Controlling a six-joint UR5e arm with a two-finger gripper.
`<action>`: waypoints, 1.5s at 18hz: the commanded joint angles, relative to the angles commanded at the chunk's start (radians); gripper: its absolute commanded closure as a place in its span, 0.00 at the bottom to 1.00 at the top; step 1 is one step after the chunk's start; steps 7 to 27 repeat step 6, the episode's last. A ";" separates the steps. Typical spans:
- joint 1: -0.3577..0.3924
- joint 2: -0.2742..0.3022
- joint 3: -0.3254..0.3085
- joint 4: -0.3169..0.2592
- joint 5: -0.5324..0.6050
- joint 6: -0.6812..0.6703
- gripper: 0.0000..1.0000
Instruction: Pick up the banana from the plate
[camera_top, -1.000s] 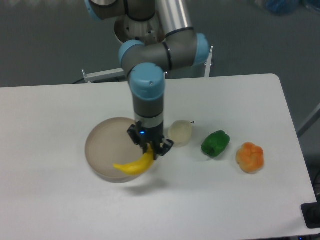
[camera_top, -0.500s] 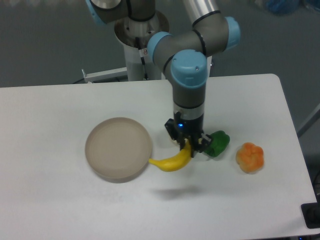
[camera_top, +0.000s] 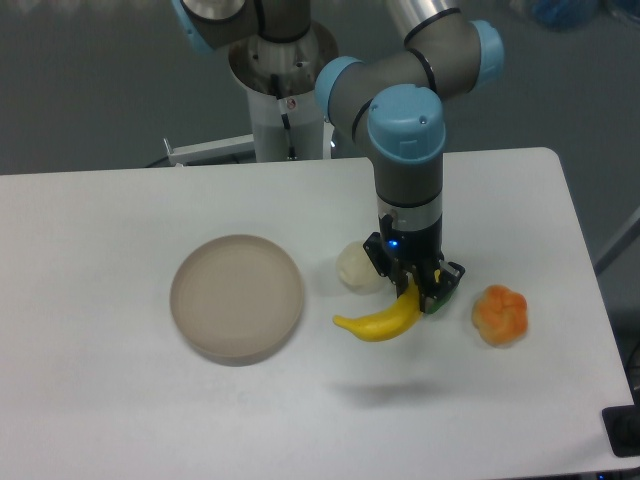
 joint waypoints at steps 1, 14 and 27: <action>0.000 0.000 0.000 0.003 0.000 0.000 0.68; -0.002 -0.006 0.006 0.005 -0.002 0.000 0.68; -0.002 -0.006 0.006 0.005 -0.002 0.000 0.68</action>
